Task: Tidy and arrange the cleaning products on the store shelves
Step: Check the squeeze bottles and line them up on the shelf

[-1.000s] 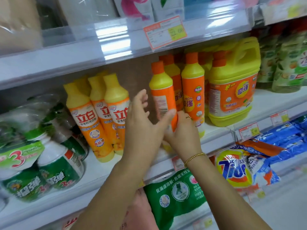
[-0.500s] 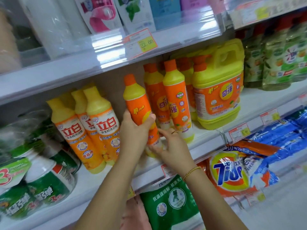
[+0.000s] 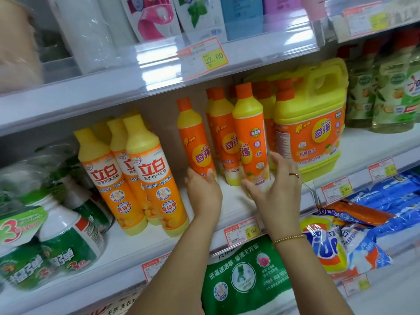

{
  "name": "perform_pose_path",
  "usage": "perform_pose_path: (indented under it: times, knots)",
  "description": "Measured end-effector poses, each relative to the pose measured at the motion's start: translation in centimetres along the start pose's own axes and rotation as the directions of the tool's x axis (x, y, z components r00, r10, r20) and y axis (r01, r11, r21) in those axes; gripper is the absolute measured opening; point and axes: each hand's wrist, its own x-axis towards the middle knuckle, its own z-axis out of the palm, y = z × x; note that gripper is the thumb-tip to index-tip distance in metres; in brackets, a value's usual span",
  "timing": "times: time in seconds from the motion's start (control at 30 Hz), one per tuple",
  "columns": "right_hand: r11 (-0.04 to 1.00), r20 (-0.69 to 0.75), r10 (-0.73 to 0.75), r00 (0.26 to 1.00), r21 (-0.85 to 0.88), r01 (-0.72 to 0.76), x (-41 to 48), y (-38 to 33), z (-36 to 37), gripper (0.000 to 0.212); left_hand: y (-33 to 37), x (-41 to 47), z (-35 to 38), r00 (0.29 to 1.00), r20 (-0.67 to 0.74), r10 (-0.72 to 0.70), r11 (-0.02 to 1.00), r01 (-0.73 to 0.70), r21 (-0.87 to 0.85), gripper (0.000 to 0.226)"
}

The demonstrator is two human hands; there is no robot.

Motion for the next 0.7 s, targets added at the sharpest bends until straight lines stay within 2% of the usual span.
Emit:
perform_pose_path:
  times: [0.07, 0.27, 0.47, 0.7]
  knots:
    - [0.994, 0.104, 0.105, 0.989, -0.034, -0.102, 0.0, 1.0, 0.9, 0.082, -0.3, 1.5, 1.2, 1.000, -0.013, -0.008, 1.000, 0.008, -0.002, 0.047]
    - [0.996, 0.018, 0.052, 0.998, -0.078, -0.050, -0.8, 2.1, 2.3, 0.069, -0.8, 4.5, 3.6, 0.999, -0.036, -0.013, 0.997, 0.011, -0.073, 0.051]
    - [0.996, 0.090, 0.029, 0.996, -0.089, -0.021, -0.4, 2.5, 2.2, 0.067, -1.6, 6.4, 4.4, 0.996, 0.075, 0.057, 0.995, -0.050, -0.087, 0.046]
    - [0.995, 0.140, 0.025, 0.990, -0.095, -0.012, -0.3, 2.4, 2.1, 0.071, -1.7, 7.2, 4.4, 0.984, 0.175, 0.027, 0.993, -0.006, -0.119, 0.042]
